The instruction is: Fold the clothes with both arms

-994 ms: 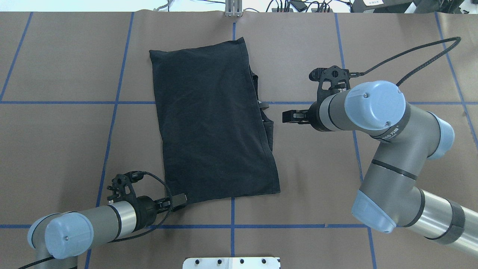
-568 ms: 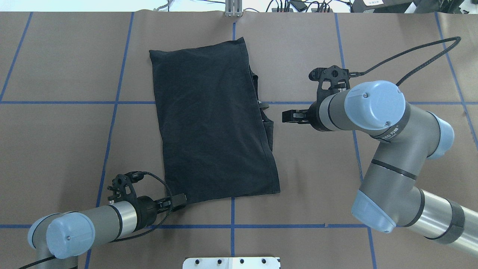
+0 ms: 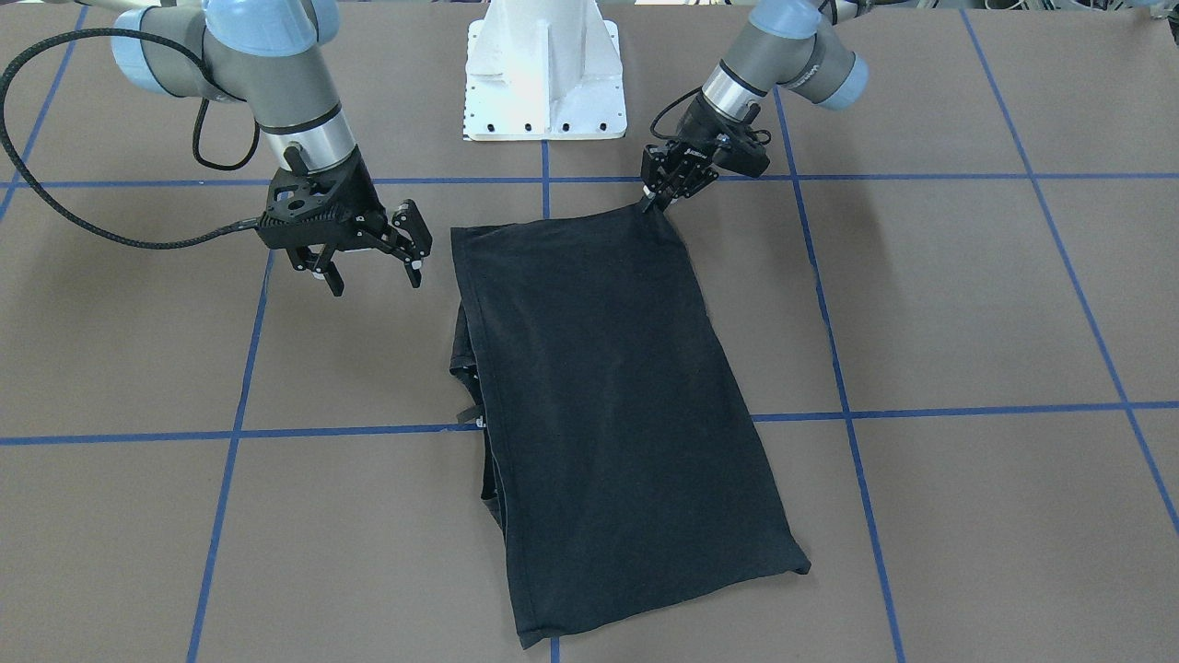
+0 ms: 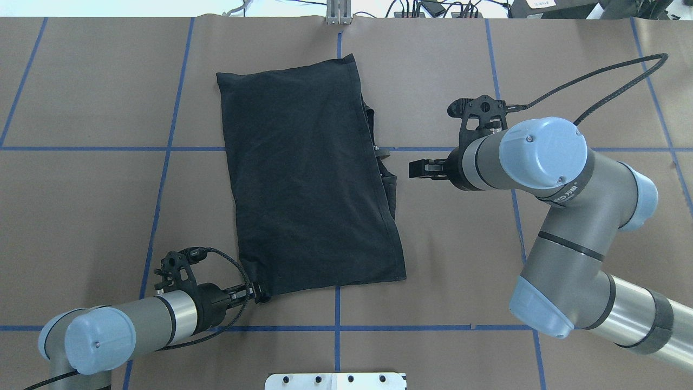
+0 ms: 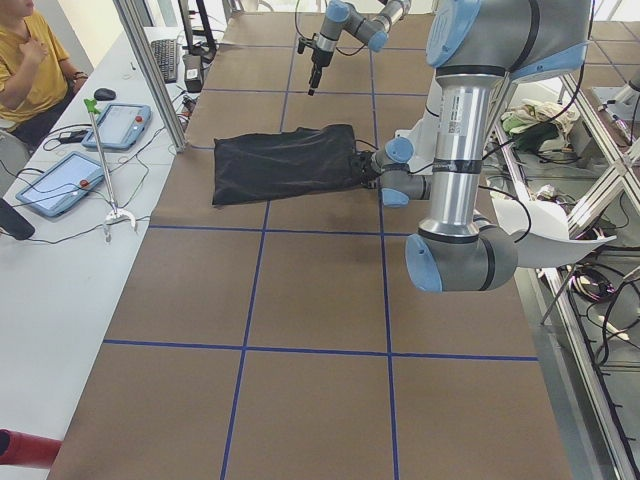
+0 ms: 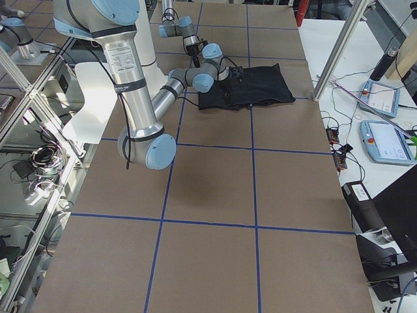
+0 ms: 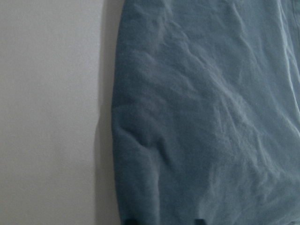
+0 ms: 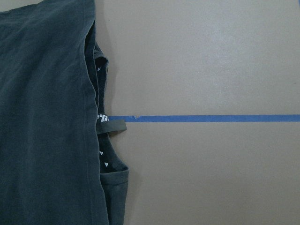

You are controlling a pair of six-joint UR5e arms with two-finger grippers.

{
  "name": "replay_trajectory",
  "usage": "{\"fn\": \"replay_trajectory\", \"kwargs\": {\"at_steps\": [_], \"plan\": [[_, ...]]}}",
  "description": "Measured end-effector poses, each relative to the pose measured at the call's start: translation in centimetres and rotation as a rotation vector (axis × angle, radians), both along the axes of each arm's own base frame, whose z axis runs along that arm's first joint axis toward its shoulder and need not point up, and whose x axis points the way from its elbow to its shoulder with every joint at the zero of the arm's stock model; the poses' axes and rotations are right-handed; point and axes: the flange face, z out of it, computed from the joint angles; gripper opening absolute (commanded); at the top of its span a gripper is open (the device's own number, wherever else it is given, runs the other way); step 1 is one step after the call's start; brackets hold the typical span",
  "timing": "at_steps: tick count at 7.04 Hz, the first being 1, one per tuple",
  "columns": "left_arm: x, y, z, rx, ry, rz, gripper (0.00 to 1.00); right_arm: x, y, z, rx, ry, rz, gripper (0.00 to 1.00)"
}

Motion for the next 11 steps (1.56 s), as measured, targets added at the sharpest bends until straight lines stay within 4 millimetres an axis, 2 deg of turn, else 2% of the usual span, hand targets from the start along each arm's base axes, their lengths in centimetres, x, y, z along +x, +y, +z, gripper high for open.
{"fn": "replay_trajectory", "kwargs": {"at_steps": [2, 6, 8, 9, 10, 11], "plan": [[-0.2, 0.0, -0.1, 0.001, 0.002, 0.0, 0.0, -1.0, 0.8, 0.2, -0.024, -0.006, 0.008, 0.99], [-0.2, 0.0, -0.4, 0.003, 0.007, 0.002, 0.0, -7.9, 6.5, -0.2, -0.142, -0.083, 0.167, 0.96], [-0.2, 0.1, -0.4, 0.003, 0.008, 0.001, 0.0, -12.2, 6.7, 1.0, -0.153, -0.118, 0.236, 0.94], [-0.2, 0.1, -0.4, 0.002, 0.008, 0.001, 0.0, -13.9, 6.8, 1.7, -0.145, -0.124, 0.261, 0.88], [-0.2, 0.1, -0.4, 0.002, 0.008, 0.001, 0.0, -15.0, 7.1, 2.2, -0.14, -0.128, 0.273, 0.82], [-0.2, 0.1, -0.4, 0.002, 0.008, 0.001, 0.0, -15.5, 7.5, 2.6, -0.136, -0.128, 0.276, 0.8]]}}
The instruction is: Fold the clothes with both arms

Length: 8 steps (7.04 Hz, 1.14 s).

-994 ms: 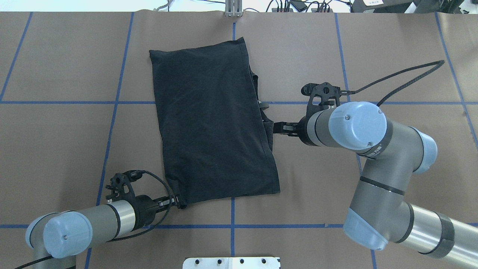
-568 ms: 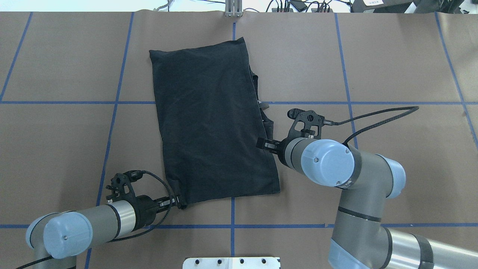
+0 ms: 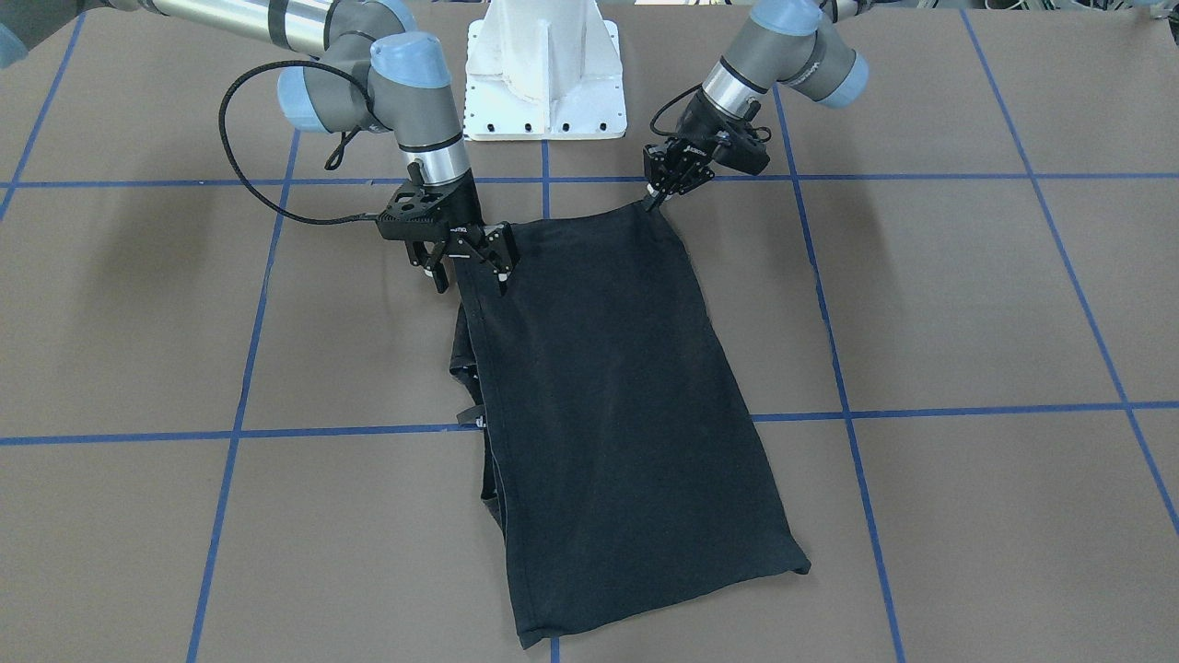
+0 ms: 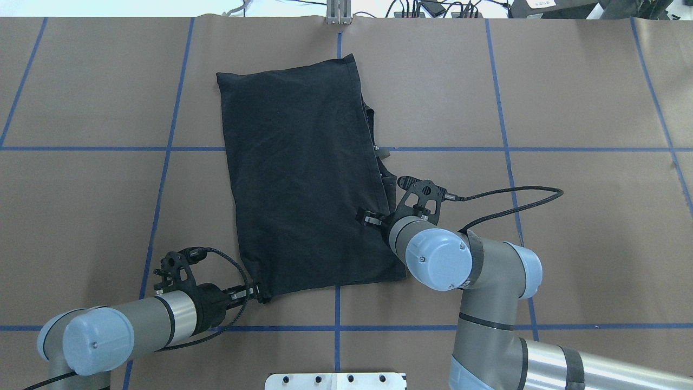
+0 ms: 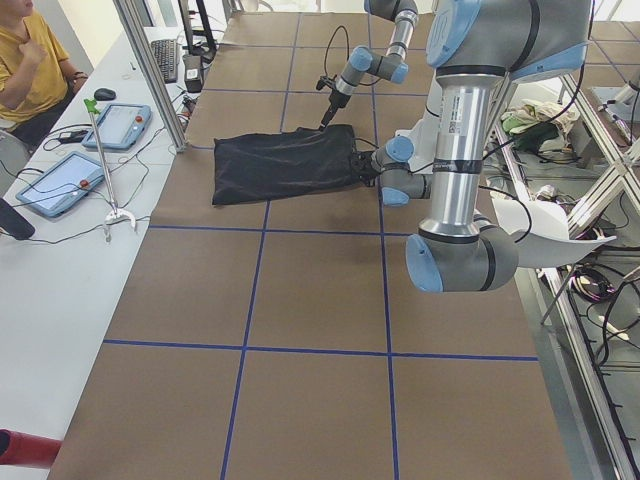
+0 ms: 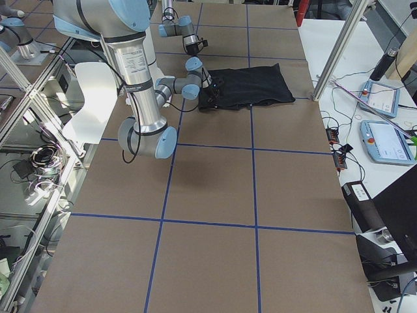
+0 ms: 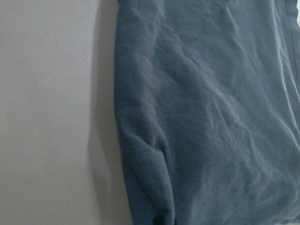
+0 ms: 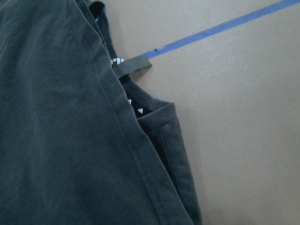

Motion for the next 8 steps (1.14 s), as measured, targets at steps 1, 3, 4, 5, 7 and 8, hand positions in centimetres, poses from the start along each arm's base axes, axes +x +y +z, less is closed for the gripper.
{"fn": "replay_trajectory", "kwargs": {"at_steps": [1, 3, 4, 5, 7, 8], "plan": [[-0.01, 0.0, 0.0, 0.0, 0.0, 0.0, 0.0, -0.29, 0.34, 0.29, 0.002, 0.004, 0.0, 0.78], [0.01, 0.04, -0.01, 0.0, 0.001, 0.001, 0.0, -0.76, 0.73, 0.7, 0.008, 0.014, 0.003, 0.7], [0.0, 0.03, -0.01, 0.0, 0.001, 0.0, 0.0, -0.88, 0.79, 0.79, 0.009, 0.017, 0.004, 0.66], [-0.01, 0.0, -0.01, 0.0, 0.001, 0.0, 0.0, -0.95, 0.82, 0.78, 0.01, 0.017, 0.004, 0.55], [-0.02, 0.0, -0.01, 0.0, 0.001, 0.0, 0.0, -1.07, 0.85, 0.57, 0.01, 0.014, 0.004, 0.37], [-0.03, -0.01, -0.03, 0.0, 0.002, 0.0, 0.0, -1.1, 0.84, 0.51, 0.01, 0.013, 0.004, 0.37]]}}
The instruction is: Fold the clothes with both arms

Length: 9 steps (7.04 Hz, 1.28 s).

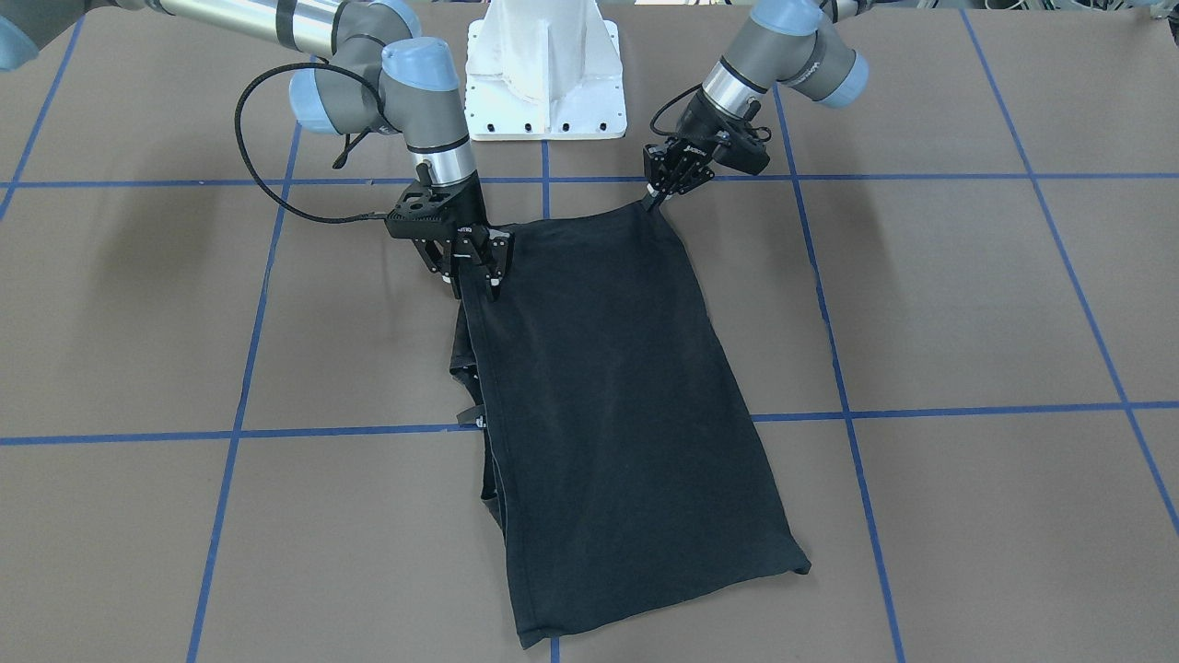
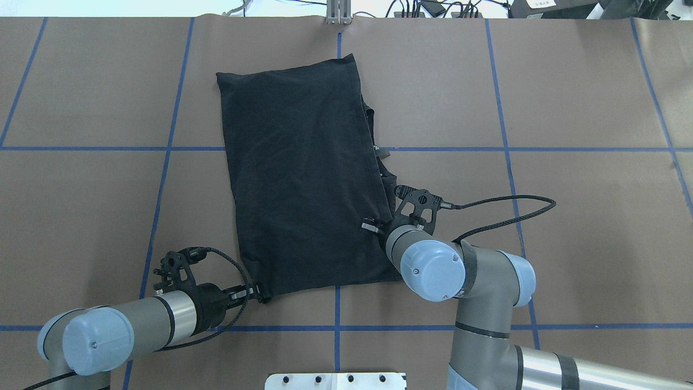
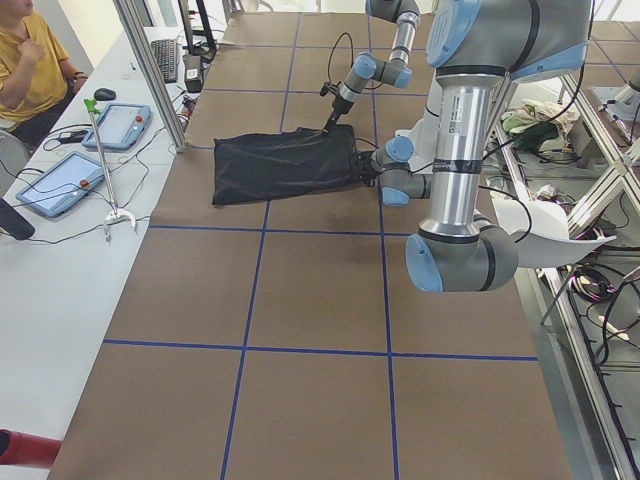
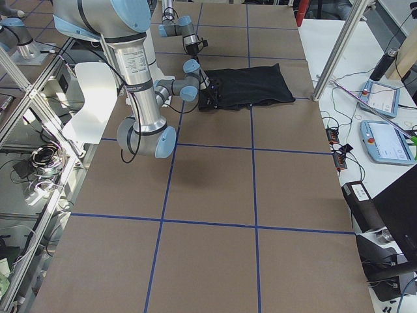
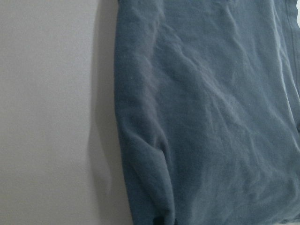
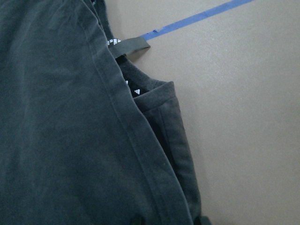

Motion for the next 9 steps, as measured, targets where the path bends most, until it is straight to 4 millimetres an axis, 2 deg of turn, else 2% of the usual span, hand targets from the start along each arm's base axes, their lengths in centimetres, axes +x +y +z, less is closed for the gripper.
{"fn": "replay_trajectory", "kwargs": {"at_steps": [1, 2, 3, 7, 8, 9], "plan": [[0.0, 0.0, 0.0, 0.0, 0.001, 0.0, 0.0, 0.0, 0.0, 0.0, 0.0, 0.0, 0.0, 0.37], [0.0, 0.0, 0.0, 0.0, 0.0, 0.0, 0.0, 0.0, 0.1, 0.0, 0.0, 0.0, -0.001, 0.29], [-0.1, 0.0, 0.0, 0.0, 0.001, 0.0, 0.0, 0.0, 0.1, 0.0, 0.0, 0.0, -0.001, 0.0], [-0.1, 0.1, -0.2, 0.003, 0.003, 0.003, 0.0, 0.5, 0.2, -0.4, 0.005, -0.009, -0.003, 0.0], [-0.2, 0.1, -0.4, 0.006, 0.006, 0.008, 0.0, 1.2, 0.7, -1.0, 0.01, -0.024, -0.007, 0.0], [-0.7, 0.3, -1.0, 0.009, 0.017, 0.021, 0.0, 2.2, 2.2, -1.7, 0.02, -0.045, -0.022, 0.0]]}}
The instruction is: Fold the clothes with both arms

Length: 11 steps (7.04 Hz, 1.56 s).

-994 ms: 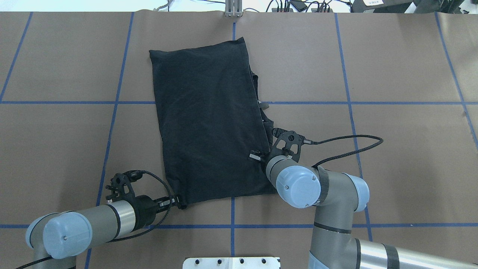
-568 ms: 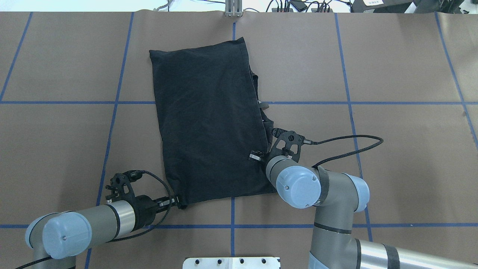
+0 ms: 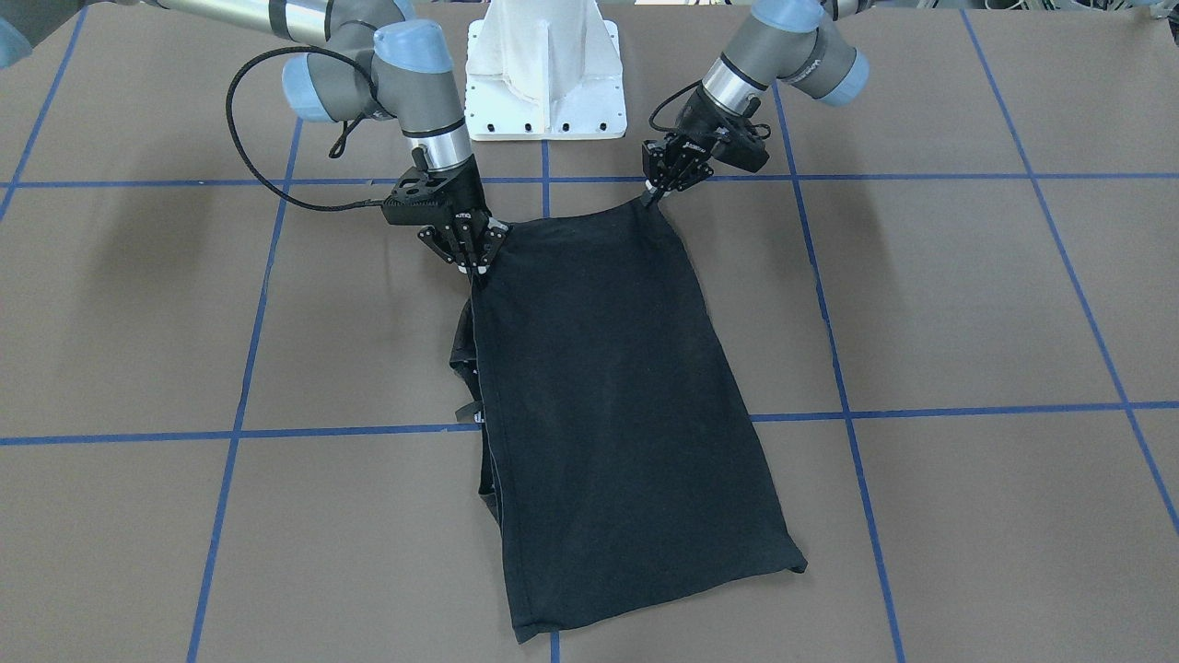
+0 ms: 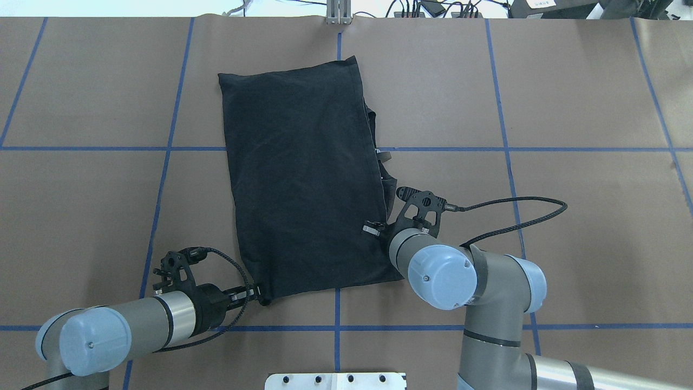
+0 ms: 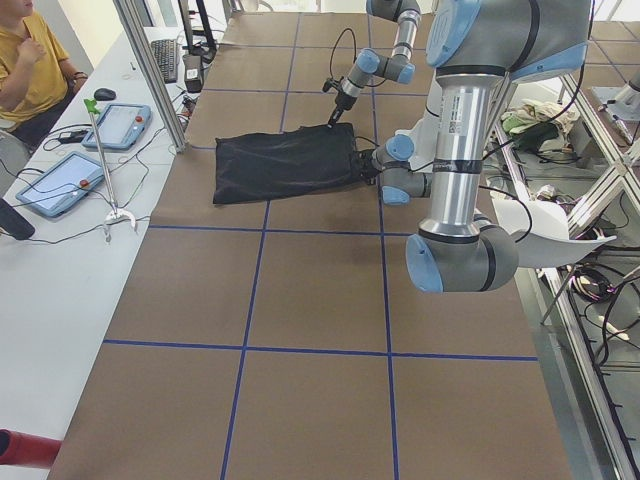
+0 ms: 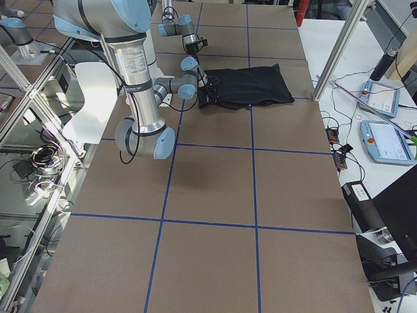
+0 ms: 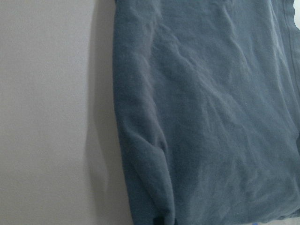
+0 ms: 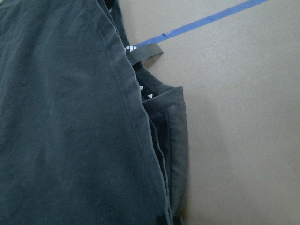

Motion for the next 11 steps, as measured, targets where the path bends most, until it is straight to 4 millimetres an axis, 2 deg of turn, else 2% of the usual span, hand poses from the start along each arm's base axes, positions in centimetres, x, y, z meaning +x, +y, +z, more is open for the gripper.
{"fn": "replay_trajectory", "kwargs": {"at_steps": [1, 3, 4, 5, 6, 7, 9, 11], "plan": [[-1.0, 0.3, -0.9, 0.002, 0.021, 0.016, 0.0, 1.0, 2.6, -0.5, 0.015, -0.018, -0.023, 0.0], [-4.0, 1.2, -3.1, 0.006, 0.071, 0.049, 0.0, 2.6, 9.3, -1.9, 0.054, -0.043, -0.083, 0.0], [-5.7, 1.7, -4.6, 0.007, 0.096, 0.069, 0.0, 3.9, 11.6, -3.4, 0.068, -0.059, -0.102, 0.0], [-6.9, 2.0, -6.0, 0.005, 0.103, 0.092, 0.0, 5.3, 12.5, -5.0, 0.074, -0.077, -0.11, 0.0], [-7.5, 1.8, -7.2, -0.001, 0.095, 0.109, 0.0, 6.6, 12.2, -6.2, 0.078, -0.094, -0.102, 0.0], [-7.9, 0.8, -8.3, 0.011, 0.083, 0.103, 0.0, 7.6, 10.7, -6.6, 0.08, -0.099, -0.078, 0.0], [-7.7, -3.0, -11.9, 0.081, 0.025, 0.048, 0.0, 9.4, 6.6, -6.5, 0.07, -0.091, -0.021, 0.0], [-7.6, -7.1, -15.2, 0.127, -0.059, -0.01, 0.0, 9.8, 2.6, -5.4, 0.055, -0.056, 0.032, 0.0]]}}
